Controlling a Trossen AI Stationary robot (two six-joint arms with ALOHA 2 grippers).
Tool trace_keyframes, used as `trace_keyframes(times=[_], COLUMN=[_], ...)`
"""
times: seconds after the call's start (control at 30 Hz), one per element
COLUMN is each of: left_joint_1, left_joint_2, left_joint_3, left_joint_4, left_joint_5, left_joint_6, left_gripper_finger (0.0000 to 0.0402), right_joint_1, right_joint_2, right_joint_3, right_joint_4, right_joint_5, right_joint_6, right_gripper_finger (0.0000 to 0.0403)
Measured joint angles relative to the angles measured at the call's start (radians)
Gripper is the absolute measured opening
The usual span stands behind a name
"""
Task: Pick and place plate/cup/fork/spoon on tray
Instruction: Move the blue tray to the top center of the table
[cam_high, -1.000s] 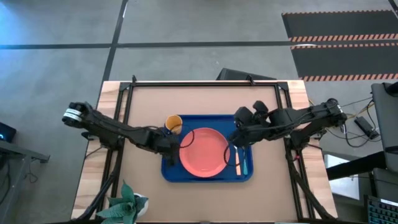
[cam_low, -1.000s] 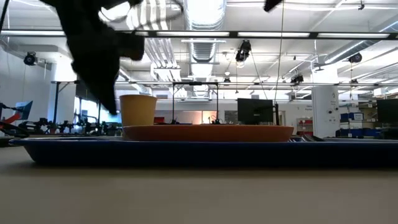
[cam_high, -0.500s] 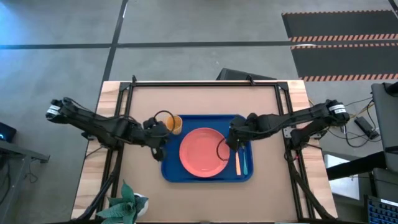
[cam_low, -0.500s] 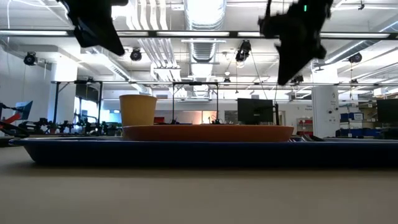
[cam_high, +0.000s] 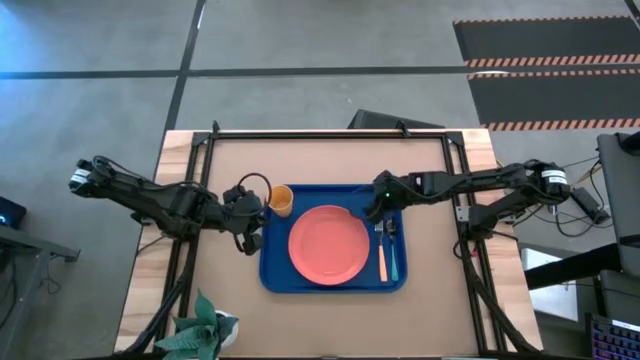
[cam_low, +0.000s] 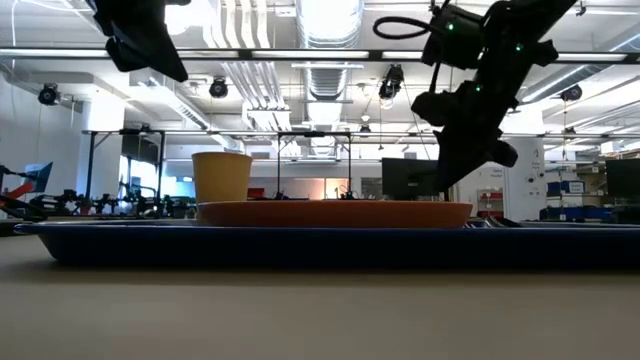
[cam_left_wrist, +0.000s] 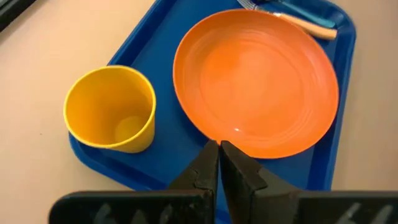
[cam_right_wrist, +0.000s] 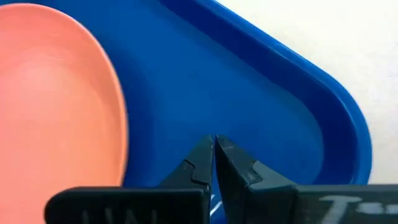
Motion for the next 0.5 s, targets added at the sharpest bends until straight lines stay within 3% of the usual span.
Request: trace_keyframes(times=[0.5], left_joint_1=[0.000], left_joint_2=[0.000], left_joint_3=[-0.005], left_joint_4=[-0.008], left_joint_5=[-0.006], left_joint_6=[0.002], left_gripper_finger=[0.0000], right_joint_1=[-0.153], right_joint_2=[0.042], right_joint_3=[-0.013], right_joint_4=[0.001], right_joint_5=[-0.090], right_joint_6=[-0.090], right_gripper_finger=[0.0008])
